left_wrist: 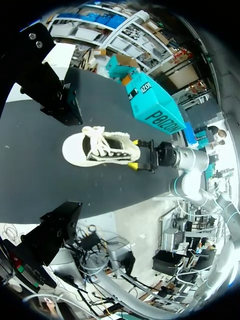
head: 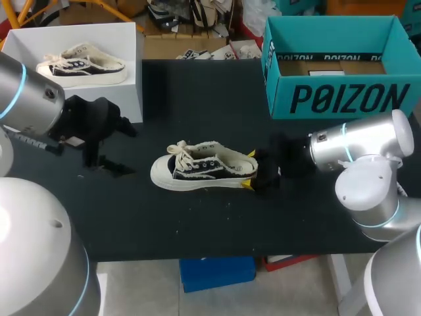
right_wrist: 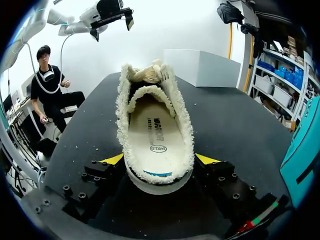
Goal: Take the shoe out of the shoebox, open the shoe tongue, remove and reinsert the insole, then place the shoe into the shoebox
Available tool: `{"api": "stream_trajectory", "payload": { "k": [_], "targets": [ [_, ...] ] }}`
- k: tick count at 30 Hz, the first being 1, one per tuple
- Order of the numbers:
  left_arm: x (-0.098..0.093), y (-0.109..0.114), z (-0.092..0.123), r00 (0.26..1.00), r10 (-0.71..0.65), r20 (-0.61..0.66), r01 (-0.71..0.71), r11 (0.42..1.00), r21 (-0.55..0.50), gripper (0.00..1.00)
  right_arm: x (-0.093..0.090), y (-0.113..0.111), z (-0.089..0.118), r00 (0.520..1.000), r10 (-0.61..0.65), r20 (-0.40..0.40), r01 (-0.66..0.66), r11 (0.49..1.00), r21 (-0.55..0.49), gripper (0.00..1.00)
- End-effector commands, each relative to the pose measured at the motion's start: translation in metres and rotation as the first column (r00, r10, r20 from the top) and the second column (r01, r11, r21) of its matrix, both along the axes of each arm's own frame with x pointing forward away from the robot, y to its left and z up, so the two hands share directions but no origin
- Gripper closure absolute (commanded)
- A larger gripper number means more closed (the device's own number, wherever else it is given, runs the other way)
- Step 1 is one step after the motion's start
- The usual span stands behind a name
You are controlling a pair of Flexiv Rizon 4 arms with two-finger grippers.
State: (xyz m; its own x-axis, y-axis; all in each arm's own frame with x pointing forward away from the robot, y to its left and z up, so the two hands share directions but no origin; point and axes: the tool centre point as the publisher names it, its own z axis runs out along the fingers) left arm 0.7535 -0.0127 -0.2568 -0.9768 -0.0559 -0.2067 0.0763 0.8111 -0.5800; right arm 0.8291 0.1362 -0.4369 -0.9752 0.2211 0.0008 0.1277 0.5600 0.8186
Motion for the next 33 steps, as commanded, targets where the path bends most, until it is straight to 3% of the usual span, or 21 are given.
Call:
{"api": "stream_trajectory", "payload": {
  "k": [1,9,13,29,33],
  "targets": [
    [-0.001,-0.017,0.002,0.994,0.104,-0.021,-0.102,0.991,0.09,0.0,0.003,0.003,-0.004,1.0,-0.002,-0.001,0.002,1.0,-0.003,1.0],
    [0.002,-0.043,-0.001,0.94,0.341,0.004,-0.331,0.909,0.255,0.0,0.003,0.003,-0.004,1.0,-0.002,-0.001,0.002,1.0,-0.003,1.0],
    [0.012,-0.057,-0.009,0.877,0.479,-0.03,-0.457,0.853,0.254,0.0,0.003,0.003,-0.004,1.0,-0.002,-0.001,0.002,1.0,-0.003,1.0],
    [0.012,-0.057,-0.009,0.877,0.479,-0.03,-0.457,0.853,0.254,0.0,0.003,0.003,-0.004,1.0,-0.002,-0.001,0.002,1.0,-0.003,1.0],
    [0.018,-0.06,-0.016,0.783,0.62,-0.052,-0.582,0.76,0.289,0.0,0.003,0.003,-0.004,1.0,-0.002,-0.001,0.002,1.0,-0.003,1.0]
  ]
}}
